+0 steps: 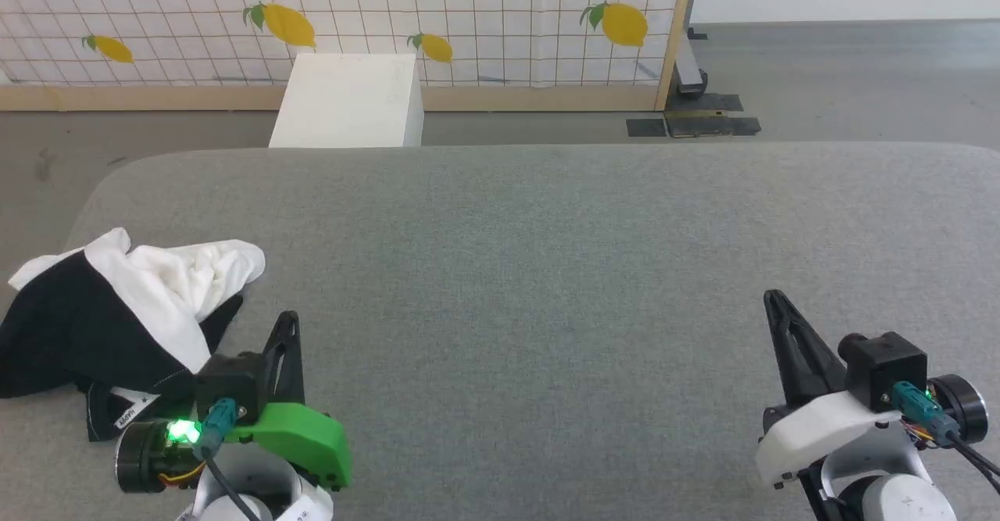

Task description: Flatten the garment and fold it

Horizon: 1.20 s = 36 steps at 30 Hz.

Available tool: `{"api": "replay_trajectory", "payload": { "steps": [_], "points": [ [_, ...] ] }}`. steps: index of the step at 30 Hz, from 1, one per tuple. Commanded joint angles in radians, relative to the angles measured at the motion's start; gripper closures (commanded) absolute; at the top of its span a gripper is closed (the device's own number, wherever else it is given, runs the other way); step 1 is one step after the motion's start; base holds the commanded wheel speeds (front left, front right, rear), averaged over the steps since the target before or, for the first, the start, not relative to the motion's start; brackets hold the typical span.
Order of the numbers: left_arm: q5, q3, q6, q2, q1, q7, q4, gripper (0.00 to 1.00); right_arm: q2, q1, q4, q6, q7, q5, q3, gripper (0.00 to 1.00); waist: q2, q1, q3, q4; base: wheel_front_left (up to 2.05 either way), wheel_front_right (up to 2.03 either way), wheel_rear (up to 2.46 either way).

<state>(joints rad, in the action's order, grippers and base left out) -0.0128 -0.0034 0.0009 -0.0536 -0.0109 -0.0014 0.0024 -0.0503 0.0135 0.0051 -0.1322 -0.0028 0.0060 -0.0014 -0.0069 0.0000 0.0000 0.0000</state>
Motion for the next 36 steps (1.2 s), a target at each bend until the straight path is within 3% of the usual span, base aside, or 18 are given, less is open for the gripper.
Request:
{"api": "replay_trajectory", "payload": {
  "steps": [1, 23, 24, 36],
  "points": [
    [0.013, 0.003, -0.001, 0.003, 0.011, 0.001, -0.002, 1.0, 0.0, -0.013, -0.005, 0.002, 0.003, -0.006, 0.001, 1.0, 0.0069, 0.0, 0.0, 0.0, 0.0, 0.0, 0.0],
    [0.013, 0.003, -0.001, 0.003, 0.011, 0.001, -0.002, 1.0, 0.0, -0.013, -0.005, 0.002, 0.003, -0.006, 0.001, 1.0, 0.0069, 0.0, 0.0, 0.0, 0.0, 0.0, 0.0],
    [0.0, 0.0, 0.0, 0.0, 0.0, 0.0, 0.0, 0.0, 0.0, 0.0, 0.0, 0.0, 0.0, 0.0, 0.0, 0.0, 0.0, 0.0, 0.0, 0.0, 0.0, 0.0, 0.0],
    [-0.017, -0.017, 0.011, 0.0, -0.006, -0.017, 0.013, 0.0, 0.0, 0.004, 0.006, 0.0, -0.014, 0.002, -0.001, 0.0, 0.0005, 0.0, 0.0, 0.003, 0.0, 0.0, 0.0]
  ]
}}
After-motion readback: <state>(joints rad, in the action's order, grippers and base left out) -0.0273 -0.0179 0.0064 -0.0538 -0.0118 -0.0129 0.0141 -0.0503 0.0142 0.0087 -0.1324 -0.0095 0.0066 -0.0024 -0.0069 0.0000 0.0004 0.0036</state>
